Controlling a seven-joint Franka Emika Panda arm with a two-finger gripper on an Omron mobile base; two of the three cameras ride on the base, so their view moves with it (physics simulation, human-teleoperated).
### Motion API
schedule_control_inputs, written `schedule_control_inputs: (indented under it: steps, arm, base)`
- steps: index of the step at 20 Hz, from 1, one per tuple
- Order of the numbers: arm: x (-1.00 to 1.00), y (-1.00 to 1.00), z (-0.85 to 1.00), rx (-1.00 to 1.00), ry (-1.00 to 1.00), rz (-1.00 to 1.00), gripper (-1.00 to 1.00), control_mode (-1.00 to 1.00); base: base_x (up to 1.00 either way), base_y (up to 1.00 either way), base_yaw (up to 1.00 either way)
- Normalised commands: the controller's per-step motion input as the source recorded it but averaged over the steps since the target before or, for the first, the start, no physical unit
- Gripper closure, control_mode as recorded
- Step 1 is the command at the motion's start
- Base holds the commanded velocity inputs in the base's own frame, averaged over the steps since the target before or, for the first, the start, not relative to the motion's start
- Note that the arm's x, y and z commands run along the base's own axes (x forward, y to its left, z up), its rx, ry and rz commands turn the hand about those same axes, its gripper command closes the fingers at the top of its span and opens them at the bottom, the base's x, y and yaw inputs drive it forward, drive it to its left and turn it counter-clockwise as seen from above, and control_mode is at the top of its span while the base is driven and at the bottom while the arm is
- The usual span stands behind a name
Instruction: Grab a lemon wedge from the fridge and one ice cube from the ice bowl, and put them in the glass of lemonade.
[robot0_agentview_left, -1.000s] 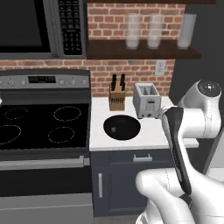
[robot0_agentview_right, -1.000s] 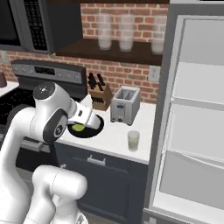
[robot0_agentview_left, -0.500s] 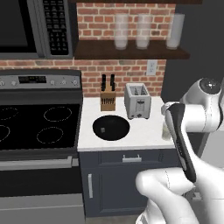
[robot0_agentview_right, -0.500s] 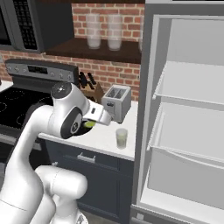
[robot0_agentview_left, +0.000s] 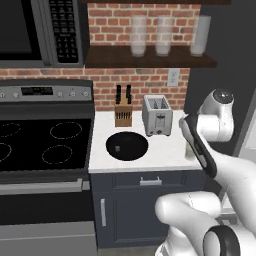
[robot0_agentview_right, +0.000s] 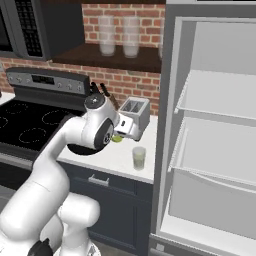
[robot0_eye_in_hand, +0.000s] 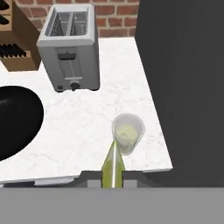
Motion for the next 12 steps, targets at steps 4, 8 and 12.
schedule_control_inputs:
  steps: [4,8,12]
  arm:
    - [0.41,-0.53,-0.56,0.0,0.0,0.0,1.0,-1.0]
    - [0.14,-0.33,-0.22,0.0,0.0,0.0,1.0,-1.0]
    - [0.27,-0.02,-0.08,0.0,0.0,-0.01,1.0,-1.0]
  base:
    - [0.0,0.0,0.0]
    - [0.0,0.0,0.0]
    - [0.0,0.0,0.0]
